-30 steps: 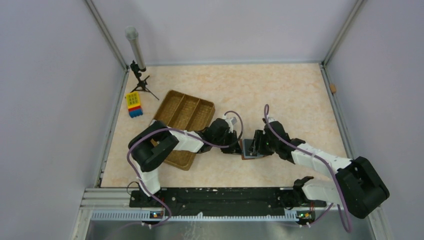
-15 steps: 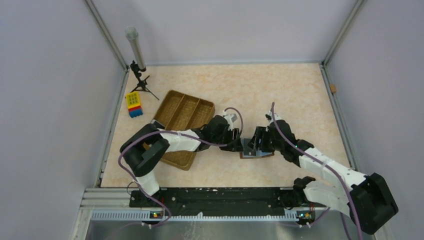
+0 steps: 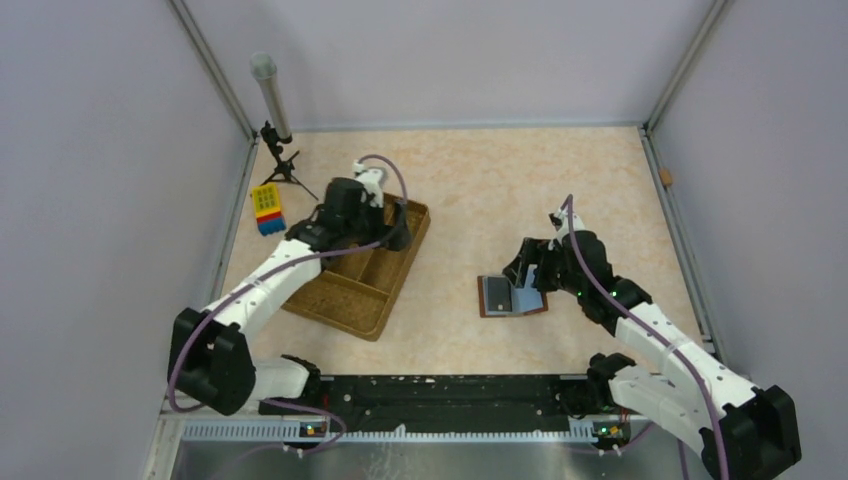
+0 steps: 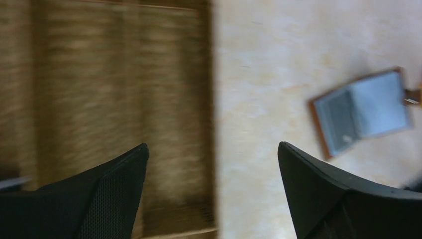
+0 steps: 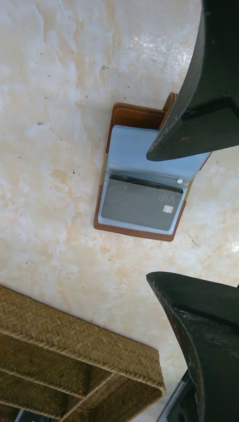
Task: Put the credit cards into the card holder
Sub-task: Insert the credit card into the card holder, then pick up the credit card from the storage box.
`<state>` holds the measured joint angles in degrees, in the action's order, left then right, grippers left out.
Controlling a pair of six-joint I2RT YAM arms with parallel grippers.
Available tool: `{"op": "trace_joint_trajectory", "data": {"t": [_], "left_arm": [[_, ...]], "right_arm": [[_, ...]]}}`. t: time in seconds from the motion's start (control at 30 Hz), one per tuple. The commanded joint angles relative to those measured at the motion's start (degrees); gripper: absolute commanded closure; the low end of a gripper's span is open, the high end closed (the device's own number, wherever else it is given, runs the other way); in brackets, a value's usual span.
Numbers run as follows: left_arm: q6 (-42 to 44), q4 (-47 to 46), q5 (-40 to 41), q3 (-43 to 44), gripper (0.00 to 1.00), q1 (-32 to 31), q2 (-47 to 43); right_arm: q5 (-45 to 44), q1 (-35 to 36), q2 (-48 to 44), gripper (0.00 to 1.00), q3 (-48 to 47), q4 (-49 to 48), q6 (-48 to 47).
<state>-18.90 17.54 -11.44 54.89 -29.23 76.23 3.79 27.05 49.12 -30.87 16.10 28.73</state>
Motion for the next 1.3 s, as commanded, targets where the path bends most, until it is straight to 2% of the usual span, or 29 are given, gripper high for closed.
{"op": "trace_joint_trajectory", "data": {"t": [0.0, 0.1, 0.17, 0.23, 0.33, 0.7, 1.27], "left_arm": [[16.36, 10.17, 10.02, 0.73, 0.01, 13.85, -3.63], [20.10, 10.90, 13.67, 2.19, 0.01, 22.14, -3.02], [23.40, 11.43, 10.32, 3.50, 0.01, 27.53, -1.78], [24.65, 12.52, 10.39, 5.16, 0.01, 31.50, 0.17], [26.00, 12.15, 7.25, 6.23, 0.01, 35.62, 2.53], [30.94, 17.15, -7.25, 9.09, 0.01, 41.89, 12.72], [30.41, 21.84, -5.45, 10.23, 0.05, 44.19, 21.39]], "right_arm": [[1.90, -0.93, -0.96, 0.20, -1.03, -2.28, -1.63], [4.39, -1.15, -0.62, 0.19, 0.06, -4.86, -0.81], [5.99, -1.34, -0.31, 0.19, 0.20, -5.62, -0.53], [6.92, -1.36, -0.42, 0.19, 0.36, -5.82, -0.83], [7.02, -1.73, -0.87, 0.19, 0.40, -5.08, -1.57], [7.28, -2.28, -1.96, 0.19, 0.20, -2.71, -2.52], [8.64, -2.83, 0.22, 0.19, -0.34, -2.80, -3.03]]}}
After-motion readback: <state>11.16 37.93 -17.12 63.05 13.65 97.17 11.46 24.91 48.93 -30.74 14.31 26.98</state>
